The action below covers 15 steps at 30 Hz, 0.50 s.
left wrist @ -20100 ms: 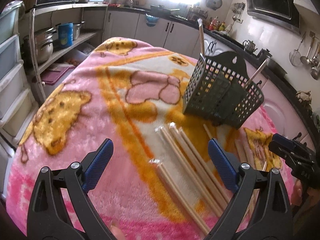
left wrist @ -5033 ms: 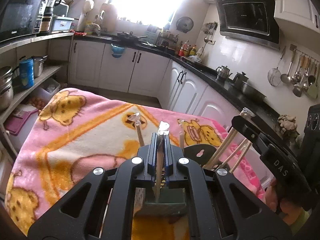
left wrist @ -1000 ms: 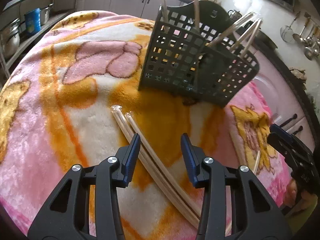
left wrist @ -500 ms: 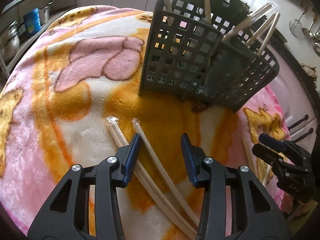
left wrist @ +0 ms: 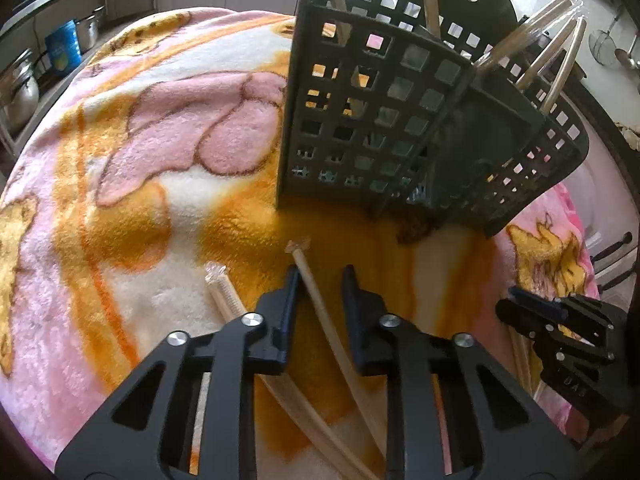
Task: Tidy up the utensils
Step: 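Close the left tool on a wrapped chopstick while the right tool grasps another, then lift the chopsticks with both tools and carry them above the caddy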
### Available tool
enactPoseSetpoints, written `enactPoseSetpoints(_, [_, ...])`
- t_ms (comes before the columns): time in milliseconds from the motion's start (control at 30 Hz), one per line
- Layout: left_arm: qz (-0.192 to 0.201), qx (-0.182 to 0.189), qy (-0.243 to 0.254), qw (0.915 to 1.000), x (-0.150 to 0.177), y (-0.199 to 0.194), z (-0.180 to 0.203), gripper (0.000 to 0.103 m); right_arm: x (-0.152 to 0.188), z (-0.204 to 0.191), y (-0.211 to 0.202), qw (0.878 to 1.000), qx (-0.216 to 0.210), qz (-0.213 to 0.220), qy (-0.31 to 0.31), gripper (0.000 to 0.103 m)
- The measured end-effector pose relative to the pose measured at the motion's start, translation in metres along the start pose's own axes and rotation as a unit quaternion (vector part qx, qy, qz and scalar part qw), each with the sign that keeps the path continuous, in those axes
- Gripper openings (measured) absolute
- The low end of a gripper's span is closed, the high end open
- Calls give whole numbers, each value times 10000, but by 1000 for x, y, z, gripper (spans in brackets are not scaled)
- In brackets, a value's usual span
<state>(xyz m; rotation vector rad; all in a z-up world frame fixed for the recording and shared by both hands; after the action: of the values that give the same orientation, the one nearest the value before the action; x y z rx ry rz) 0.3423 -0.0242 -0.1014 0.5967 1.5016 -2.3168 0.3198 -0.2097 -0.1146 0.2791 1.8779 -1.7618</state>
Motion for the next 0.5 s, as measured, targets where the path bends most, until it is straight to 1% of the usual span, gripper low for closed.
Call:
enactPoseSetpoints(33, [4,59,-23,10000,0,1,2,7,-1,-1,0,10000,-25,-5,-15,12])
enactPoseSetpoints(133, [5,90,-17,10000,-4,5,5,6,-3,-3,-1,10000,-84,11,6,10])
enactPoseSetpoints(233, [27,140,-2,9999,-7,6,8,6,-5,-3,-5,9996,-256,48,80,10])
enactPoseSetpoints(367, [173,294,62,9994,-10,-5,17,4,-10,-3,-22,9985,-454,286,147,10])
enactPoseSetpoints(500, [422,463,181,9979,-13,-25,25,3,-15,-9,-47,9960,-591,676,35,10])
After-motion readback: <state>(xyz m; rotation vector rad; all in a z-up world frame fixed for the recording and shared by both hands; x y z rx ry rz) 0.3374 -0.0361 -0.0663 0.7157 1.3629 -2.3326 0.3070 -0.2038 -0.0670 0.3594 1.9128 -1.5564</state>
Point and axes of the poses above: each gripper's, at about its wrist camera, not at the fingertips, and y roughly the way its jaws point, z to its right, x to its underside, the point moved 5 cm from there along y, roughly the way its jaws point, and after that the axes turned 10 degrees about x, right-handed, at the moved point
